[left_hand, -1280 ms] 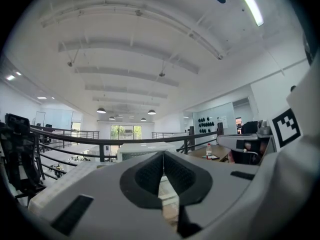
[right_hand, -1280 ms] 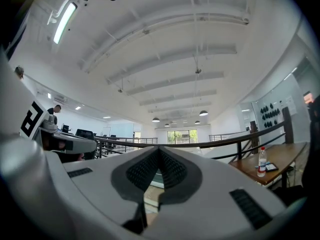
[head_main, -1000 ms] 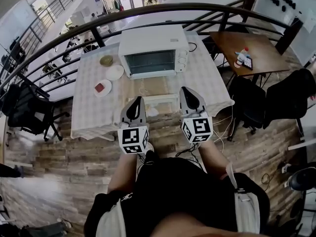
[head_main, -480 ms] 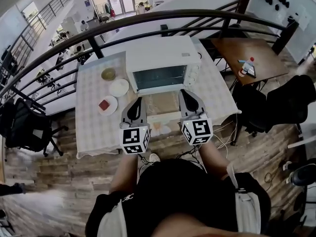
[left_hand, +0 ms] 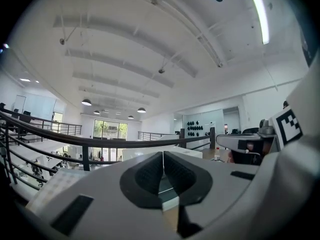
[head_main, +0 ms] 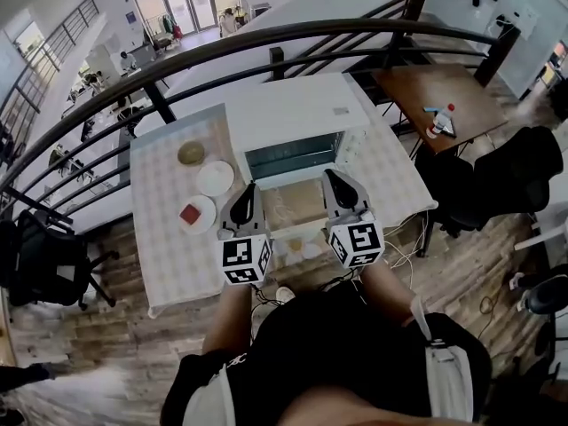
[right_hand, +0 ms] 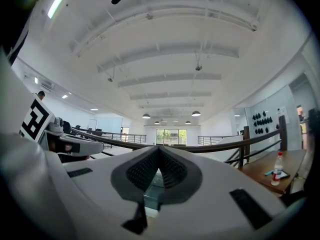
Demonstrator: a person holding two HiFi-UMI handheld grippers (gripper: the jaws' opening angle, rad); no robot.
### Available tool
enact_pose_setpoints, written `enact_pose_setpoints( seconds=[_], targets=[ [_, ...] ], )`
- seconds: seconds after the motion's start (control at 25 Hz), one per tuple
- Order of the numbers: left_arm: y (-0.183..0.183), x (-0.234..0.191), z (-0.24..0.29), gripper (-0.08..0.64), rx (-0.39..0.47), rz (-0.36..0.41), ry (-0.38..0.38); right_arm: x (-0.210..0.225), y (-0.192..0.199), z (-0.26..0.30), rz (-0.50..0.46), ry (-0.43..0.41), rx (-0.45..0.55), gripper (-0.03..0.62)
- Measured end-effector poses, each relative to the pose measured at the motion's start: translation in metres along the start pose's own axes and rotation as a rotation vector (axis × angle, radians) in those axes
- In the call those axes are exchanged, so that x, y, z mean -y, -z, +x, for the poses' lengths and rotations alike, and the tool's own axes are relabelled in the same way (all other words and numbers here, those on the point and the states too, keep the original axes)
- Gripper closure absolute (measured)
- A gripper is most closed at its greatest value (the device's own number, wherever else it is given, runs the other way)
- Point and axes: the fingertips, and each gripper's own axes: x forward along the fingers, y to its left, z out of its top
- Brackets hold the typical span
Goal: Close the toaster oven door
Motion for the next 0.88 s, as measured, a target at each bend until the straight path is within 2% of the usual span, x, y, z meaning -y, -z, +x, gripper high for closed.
enact_pose_setpoints(
  seconds=[0.16,0.44,0.68,0.72,0.8,0.88],
  targets=[
    [-0.001,-0.002,0.011,0.543,-0.005,0.029,0.002,0.008,0.003,0.009,0.012,0.011,0.002,0.589],
    [-0.009,0.008,0.031,0.543,-0.012,0.061,-0.022,0.028,-0.006,0.022,0.027,-0.021,0.039,0.589],
    [0.006,0.008,0.043,0.543,-0.042,-0.016,-0.085,0.050,0.005,0.030,0.055,-0.049,0.022,0.589],
    [0.008,0.008,0.044,0.527,-0.043,-0.036,-0.092,0.054,0.006,0.030,0.059,-0.052,0.019,0.589],
    [0.012,0.007,0.046,0.451,-0.047,-0.066,-0.094,0.059,0.009,0.033,0.062,-0.060,0.013,0.589],
    [0.018,0.005,0.047,0.438,-0.067,-0.058,-0.105,0.061,0.012,0.035,0.057,-0.072,0.010,0.589]
  ],
)
